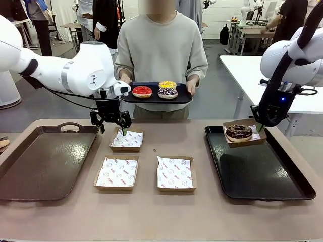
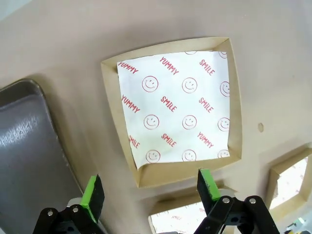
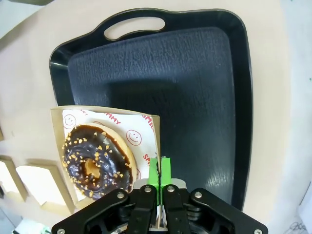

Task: Individually package the donuts and arrange them on the tray.
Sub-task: Place the picked Paper togo box on the Handle tray while simultaneously picking up another Paper togo box from the table with the other hand.

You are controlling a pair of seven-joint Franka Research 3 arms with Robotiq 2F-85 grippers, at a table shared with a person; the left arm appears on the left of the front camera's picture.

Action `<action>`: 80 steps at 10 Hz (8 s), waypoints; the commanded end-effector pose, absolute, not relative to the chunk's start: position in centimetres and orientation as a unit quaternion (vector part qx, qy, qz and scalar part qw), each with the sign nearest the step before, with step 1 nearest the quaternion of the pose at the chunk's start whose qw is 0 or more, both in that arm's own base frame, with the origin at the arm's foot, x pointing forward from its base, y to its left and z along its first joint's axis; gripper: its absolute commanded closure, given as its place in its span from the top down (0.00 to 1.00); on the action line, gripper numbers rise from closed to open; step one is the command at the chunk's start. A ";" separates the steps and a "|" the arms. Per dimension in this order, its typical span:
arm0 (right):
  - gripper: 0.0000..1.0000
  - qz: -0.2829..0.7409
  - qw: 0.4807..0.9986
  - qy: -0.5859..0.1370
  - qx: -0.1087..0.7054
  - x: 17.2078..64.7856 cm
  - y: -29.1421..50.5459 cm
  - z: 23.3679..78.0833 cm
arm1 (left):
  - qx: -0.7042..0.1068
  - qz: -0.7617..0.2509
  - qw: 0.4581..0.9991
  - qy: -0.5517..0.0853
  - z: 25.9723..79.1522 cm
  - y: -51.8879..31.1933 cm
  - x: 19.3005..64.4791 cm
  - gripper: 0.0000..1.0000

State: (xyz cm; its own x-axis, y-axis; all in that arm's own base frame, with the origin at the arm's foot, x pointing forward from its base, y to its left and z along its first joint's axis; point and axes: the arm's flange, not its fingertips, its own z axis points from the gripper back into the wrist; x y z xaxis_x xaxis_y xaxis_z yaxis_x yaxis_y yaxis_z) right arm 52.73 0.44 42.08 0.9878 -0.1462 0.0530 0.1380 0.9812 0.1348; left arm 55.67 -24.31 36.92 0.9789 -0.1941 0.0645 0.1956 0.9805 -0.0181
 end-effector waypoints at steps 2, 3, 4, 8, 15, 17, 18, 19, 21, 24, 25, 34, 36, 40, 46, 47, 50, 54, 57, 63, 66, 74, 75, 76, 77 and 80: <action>0.01 -0.073 0.995 -0.034 0.066 52.5 0.3 42.2 | 0.019 -0.108 0.993 -0.049 35.0 -24.7 56.4 1.00; 0.01 -0.073 0.995 -0.034 0.066 52.5 0.3 42.2 | 0.018 -0.114 0.992 -0.055 35.2 -24.2 56.1 1.00; 0.01 -0.073 0.995 -0.034 0.066 52.5 0.3 42.2 | 0.004 -0.115 0.993 -0.034 35.1 -24.6 56.0 1.00; 0.01 -0.073 0.995 -0.034 0.066 52.5 0.3 42.2 | 0.004 -0.115 0.993 -0.034 35.1 -24.6 56.0 1.00; 0.01 -0.028 0.999 -0.027 0.034 55.0 1.3 40.9 | 0.021 -0.104 0.994 -0.037 34.9 -23.6 57.0 1.00; 0.01 -0.031 0.999 -0.022 0.028 56.8 1.1 40.0 | 0.013 -0.093 0.995 -0.036 34.9 -23.2 58.0 1.00; 0.01 -0.031 0.999 -0.021 0.028 57.6 0.8 39.5 | 0.008 -0.084 0.996 -0.033 34.9 -22.8 58.5 1.00; 0.01 -0.036 0.999 -0.017 0.034 58.3 0.3 39.1 | 0.006 -0.079 0.996 -0.032 34.9 -22.6 58.9 1.00; 0.01 -0.038 0.998 -0.017 0.045 59.0 -0.6 38.2 | 0.003 -0.074 0.997 -0.029 34.6 -22.6 59.4 1.00; 0.01 -0.033 0.997 -0.013 0.065 59.4 -2.1 37.1 | 0.006 -0.074 0.997 -0.022 34.1 -23.2 60.0 1.00; 0.01 -0.034 0.997 -0.011 0.068 59.4 -2.2 36.7 | 0.007 -0.073 0.997 -0.020 33.9 -23.4 60.3 1.00; 0.01 -0.029 0.997 -0.002 0.068 59.8 -1.7 35.0 | -0.011 -0.047 0.999 -0.014 33.2 -23.7 60.9 1.00; 0.48 -0.026 0.997 0.002 0.074 59.9 -1.5 34.9 | -0.015 -0.049 0.999 -0.010 33.1 -23.6 60.9 0.43; 1.00 -0.032 0.996 0.001 0.080 59.8 -1.5 35.2 | -0.017 -0.045 0.999 -0.009 33.4 -23.2 60.9 0.00; 1.00 -0.037 0.995 -0.002 0.089 59.5 -1.7 35.5 | -0.016 -0.040 0.999 -0.004 33.6 -23.0 60.9 0.00; 1.00 -0.037 0.995 -0.005 0.090 59.3 -1.8 35.7 | -0.014 -0.042 0.999 -0.003 33.6 -23.0 60.9 0.00; 1.00 -0.029 0.988 -0.004 0.149 57.4 -1.7 38.0 | -0.022 -0.040 0.999 -0.005 34.8 -22.9 60.7 0.00; 1.00 -0.017 0.935 -0.032 0.354 49.0 -6.5 45.0 | -0.047 -0.069 0.997 0.005 42.4 -24.2 58.9 0.00; 1.00 -0.054 0.902 -0.088 0.420 43.0 -12.0 46.8 | -0.031 -0.066 0.997 -0.001 46.8 -26.6 59.1 0.00; 1.00 -0.076 0.844 -0.157 0.507 34.7 -19.5 44.8 | -0.027 -0.016 0.999 0.001 50.3 -29.3 62.1 0.00; 1.00 -0.075 0.824 -0.178 0.533 32.4 -21.1 44.1 | -0.039 -0.034 0.999 -0.002 49.9 -28.6 61.1 0.00; 1.00 -0.089 0.826 -0.176 0.529 32.3 -22.1 44.0 | -0.039 -0.034 0.999 -0.002 49.9 -28.6 61.1 0.00; 1.00 -0.089 0.826 -0.176 0.529 32.3 -22.1 44.0 | -0.039 -0.034 0.999 -0.002 49.9 -28.6 61.1 0.00; 1.00 -0.089 0.826 -0.176 0.529 32.3 -22.1 44.0 | -0.039 -0.034 0.999 -0.002 49.9 -28.6 61.1 0.00; 1.00 -0.089 0.826 -0.176 0.529 32.3 -22.1 44.0 | -0.039 -0.034 0.999 -0.002 49.9 -28.6 61.1 0.00; 1.00 -0.089 0.826 -0.176 0.529 32.3 -22.1 44.0 | -0.039 -0.034 0.999 -0.002 49.9 -28.6 61.1 0.00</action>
State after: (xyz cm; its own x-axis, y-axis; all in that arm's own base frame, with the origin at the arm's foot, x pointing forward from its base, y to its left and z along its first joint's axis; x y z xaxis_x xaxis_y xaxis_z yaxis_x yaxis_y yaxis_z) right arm 32.58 -22.11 43.85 0.9180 -0.3408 0.2028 -0.0458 0.4169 0.9078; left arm 61.56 -28.88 49.82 0.9982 -0.0602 0.0030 0.0602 0.9948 -0.0818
